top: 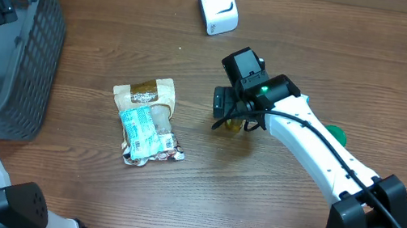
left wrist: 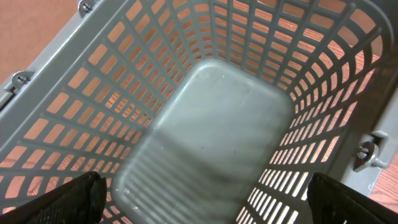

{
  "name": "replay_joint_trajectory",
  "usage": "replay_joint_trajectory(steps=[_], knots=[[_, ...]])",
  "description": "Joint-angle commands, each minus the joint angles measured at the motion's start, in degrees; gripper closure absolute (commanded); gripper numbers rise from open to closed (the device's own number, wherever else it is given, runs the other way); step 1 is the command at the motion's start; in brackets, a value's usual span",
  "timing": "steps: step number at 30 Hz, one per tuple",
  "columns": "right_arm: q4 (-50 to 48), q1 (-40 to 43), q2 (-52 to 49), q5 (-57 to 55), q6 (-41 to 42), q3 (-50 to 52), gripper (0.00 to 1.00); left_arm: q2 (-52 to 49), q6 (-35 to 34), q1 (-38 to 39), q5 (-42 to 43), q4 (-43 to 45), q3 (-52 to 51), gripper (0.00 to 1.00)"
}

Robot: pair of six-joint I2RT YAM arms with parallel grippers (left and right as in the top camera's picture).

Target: Scan the item barcode

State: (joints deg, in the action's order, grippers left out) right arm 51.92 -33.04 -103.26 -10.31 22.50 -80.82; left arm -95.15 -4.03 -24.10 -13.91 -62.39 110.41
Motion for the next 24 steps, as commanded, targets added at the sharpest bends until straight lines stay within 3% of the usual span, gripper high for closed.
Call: replay_joint_trajectory(steps=[1,14,20,24], knots=[[-0.3,0.0,0.3,0.1,0.2,0.3,0.0,0.0,1.1,0.2,0.4,0.0,0.8,0.01],[-0.2,0.0,0.3,0.1,0.2,0.3,0.01,0.0,1.1,0.2,0.4,0.0,0.8,0.01],[-0.2,0.0,0.3,0.1,0.2,0.3,0.21,0.0,1.1,0.2,0.4,0.0,0.8,0.0],[-0.2,0.0,0.3,0.1,0.2,0.3,0.23,0.0,1.1,0.2,0.4,0.0,0.8,0.01]])
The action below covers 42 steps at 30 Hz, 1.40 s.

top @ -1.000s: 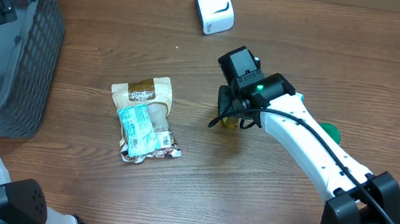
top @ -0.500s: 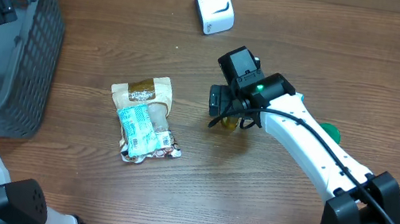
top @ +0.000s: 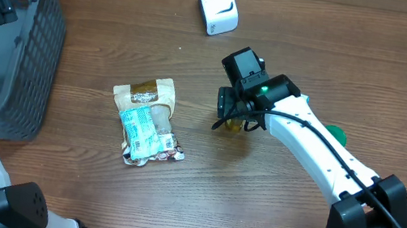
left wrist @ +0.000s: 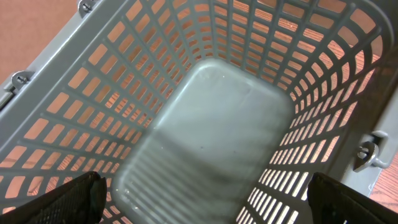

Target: Scan the item barcode

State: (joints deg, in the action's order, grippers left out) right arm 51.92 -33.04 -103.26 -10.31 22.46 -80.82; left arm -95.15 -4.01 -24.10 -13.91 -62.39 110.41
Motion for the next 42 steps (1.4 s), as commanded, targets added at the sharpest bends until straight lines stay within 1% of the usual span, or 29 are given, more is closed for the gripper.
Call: replay_joint_trajectory(steps=[1,5,12,36,39,42], knots=[[-0.2,0.0,0.3,0.1,0.2,0.3,0.25,0.0,1.0,0.2,0.4,0.0,0.8,0.01],[0.0,0.0,0.3,0.1,0.2,0.3,0.33,0.0,1.0,0.2,0.4,0.0,0.8,0.01],[0.0,0.0,0.3,0.1,0.2,0.3,0.4,0.0,1.0,0.2,0.4,0.0,0.8,0.01],[0.0,0.0,0.3,0.1,0.3,0.3,0.39,0.0,1.0,0.2,0.4,0.0,0.8,0.0],[0.0,0.0,0.3,0.1,0.3,0.3,0.41,0.0,1.0,0.2,0.4,0.0,0.8,0.0],[0.2,0.0,0.3,0.1,0.3,0.3,0.44,0.0,1.0,0.2,0.4,0.0,0.8,0.01]])
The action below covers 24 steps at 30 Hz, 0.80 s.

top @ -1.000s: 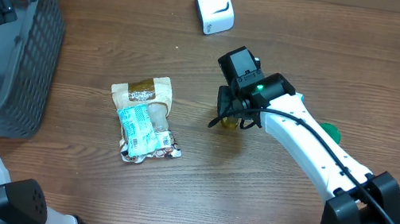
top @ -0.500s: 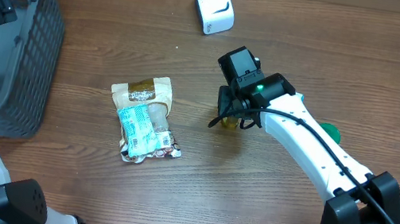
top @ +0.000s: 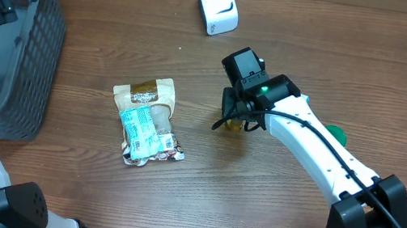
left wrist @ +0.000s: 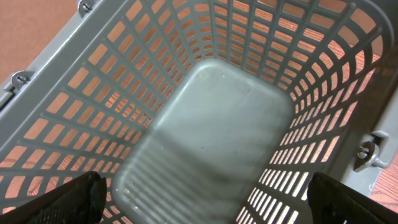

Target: Scan the item barcode

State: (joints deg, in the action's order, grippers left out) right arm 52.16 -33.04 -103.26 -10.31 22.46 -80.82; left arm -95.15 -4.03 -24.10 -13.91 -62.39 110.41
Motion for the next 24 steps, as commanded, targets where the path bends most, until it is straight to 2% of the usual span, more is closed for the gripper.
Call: replay_joint_trajectory(steps=[1,7,12,24], knots=[[0.0,0.0,0.3,0.1,0.3,0.3,0.45,0.0,1.1,0.2,0.4,0.0,0.8,0.0],[0.0,0.0,0.3,0.1,0.3,0.3,0.47,0.0,1.1,0.2,0.4,0.0,0.8,0.0],[-0.6,0.0,0.3,-0.2,0.2,0.3,0.69,0.0,1.1,0.2,0.4,0.0,0.8,0.0],[3.7,0.0,2.3,0.5,0.0,-9.3,0.78,0.0,1.1,0.2,0.4,0.0,0.8,0.0]])
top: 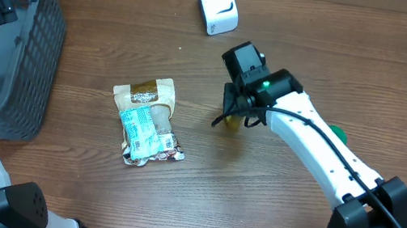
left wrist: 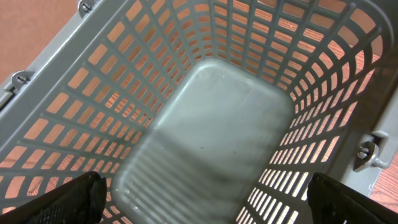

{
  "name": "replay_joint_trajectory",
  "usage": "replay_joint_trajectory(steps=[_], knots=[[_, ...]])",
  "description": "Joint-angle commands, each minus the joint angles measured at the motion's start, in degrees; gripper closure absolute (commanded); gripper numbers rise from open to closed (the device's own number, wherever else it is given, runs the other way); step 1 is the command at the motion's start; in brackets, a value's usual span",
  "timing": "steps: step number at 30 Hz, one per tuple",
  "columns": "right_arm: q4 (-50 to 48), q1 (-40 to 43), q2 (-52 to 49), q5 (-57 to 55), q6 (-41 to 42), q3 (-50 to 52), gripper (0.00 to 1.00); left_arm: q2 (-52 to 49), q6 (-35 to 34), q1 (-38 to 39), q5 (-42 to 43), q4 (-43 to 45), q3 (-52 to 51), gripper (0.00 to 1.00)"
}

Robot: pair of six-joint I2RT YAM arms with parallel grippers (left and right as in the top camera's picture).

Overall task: Scan the item barcode
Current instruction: 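Lift the yellow bottle and carry it up toward the white scanner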

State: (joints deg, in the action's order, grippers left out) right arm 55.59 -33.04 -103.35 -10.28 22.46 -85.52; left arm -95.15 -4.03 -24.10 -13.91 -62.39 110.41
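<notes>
A small yellowish item [top: 228, 121] sits on the wooden table right of centre, mostly hidden under my right gripper [top: 229, 110], whose fingers stand close together around it. The white barcode scanner [top: 217, 6] stands at the back of the table. A pile of snack packets [top: 145, 121] lies left of centre. My left gripper [left wrist: 202, 199] hangs open over the grey basket [left wrist: 211, 124], with nothing between its fingers [left wrist: 74, 196].
The grey slatted basket [top: 22, 44] fills the table's left edge, and my left arm reaches over it. A green object [top: 337, 133] shows partly from under the right arm. Bare wood lies between the packets and the scanner.
My right gripper has shifted slightly toward the back of the table, with its fingers still narrow around the yellowish item. The left arm and the basket have not moved.
My right gripper stood wide around the yellowish item. It was narrower at each later moment, and now it sits closed on the item and a little farther back. The left gripper stayed open over the basket throughout.
</notes>
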Motion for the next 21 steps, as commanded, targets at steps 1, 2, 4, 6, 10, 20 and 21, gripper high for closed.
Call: replay_joint_trajectory(steps=[1,2,4,6,10,20,21], knots=[[0.9,0.0,2.8,1.4,0.0,-5.2,0.8,0.0,1.1,0.2,0.4,0.0,0.8,0.0],[1.8,0.2,3.4,3.1,-0.1,-5.9,0.82,0.0,1.1,0.2,0.4,0.0,0.8,0.0],[3.3,1.0,4.6,8.2,-0.4,-6.8,0.85,0.0,1.1,0.2,0.4,0.0,0.8,0.0],[4.0,2.4,6.1,15.4,-2.0,-7.0,0.87,0.0,1.1,0.2,0.4,0.0,0.8,0.0],[6.0,7.3,8.7,34.8,-6.4,-7.0,0.87,0.0,1.1,0.2,0.4,0.0,0.8,0.01],[14.6,16.9,9.2,72.0,-23.7,-6.9,0.87,0.0,1.1,0.2,0.4,0.0,0.8,0.01],[15.4,17.4,9.2,73.6,-24.9,-6.9,0.87,0.0,1.1,0.2,0.4,0.0,0.8,0.0]])
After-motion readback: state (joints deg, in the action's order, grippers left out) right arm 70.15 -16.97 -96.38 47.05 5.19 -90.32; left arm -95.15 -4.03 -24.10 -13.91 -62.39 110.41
